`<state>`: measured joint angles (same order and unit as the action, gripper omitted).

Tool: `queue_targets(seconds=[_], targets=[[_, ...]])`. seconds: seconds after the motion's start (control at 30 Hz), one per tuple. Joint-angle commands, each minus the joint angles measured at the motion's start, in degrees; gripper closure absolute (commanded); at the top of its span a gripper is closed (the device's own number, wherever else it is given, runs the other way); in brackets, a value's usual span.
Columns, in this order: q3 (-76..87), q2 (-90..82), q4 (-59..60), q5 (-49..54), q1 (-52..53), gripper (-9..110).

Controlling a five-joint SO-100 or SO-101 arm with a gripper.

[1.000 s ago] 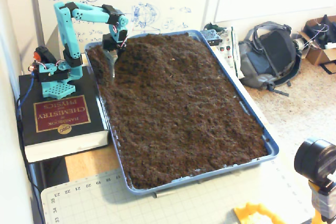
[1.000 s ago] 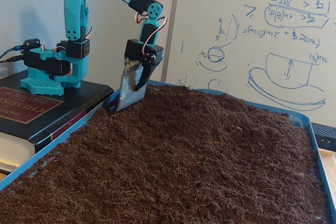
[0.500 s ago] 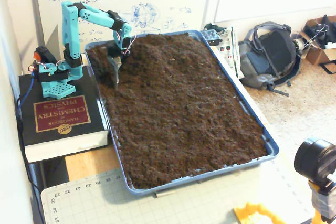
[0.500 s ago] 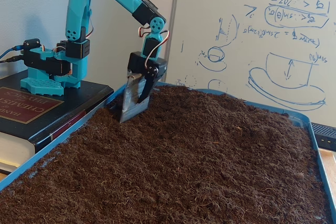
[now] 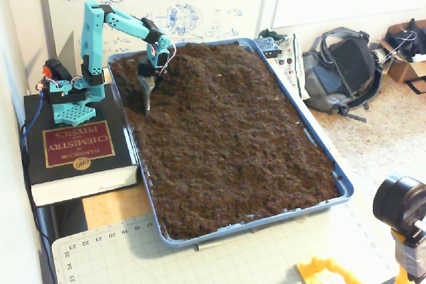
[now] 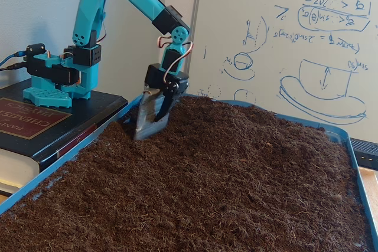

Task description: Build a berm.

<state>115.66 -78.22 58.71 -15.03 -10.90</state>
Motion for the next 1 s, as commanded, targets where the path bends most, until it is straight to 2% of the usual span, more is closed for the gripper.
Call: queue_targets(seconds=[0.0, 0.57, 0.97], targets=[[-7.03, 1.58, -0.44, 0.53, 0.79, 101], [-26.1, 9.23, -0.35, 0.53, 0.79, 101], [-31.2, 3.69, 0.53, 0.44, 0.18, 101]])
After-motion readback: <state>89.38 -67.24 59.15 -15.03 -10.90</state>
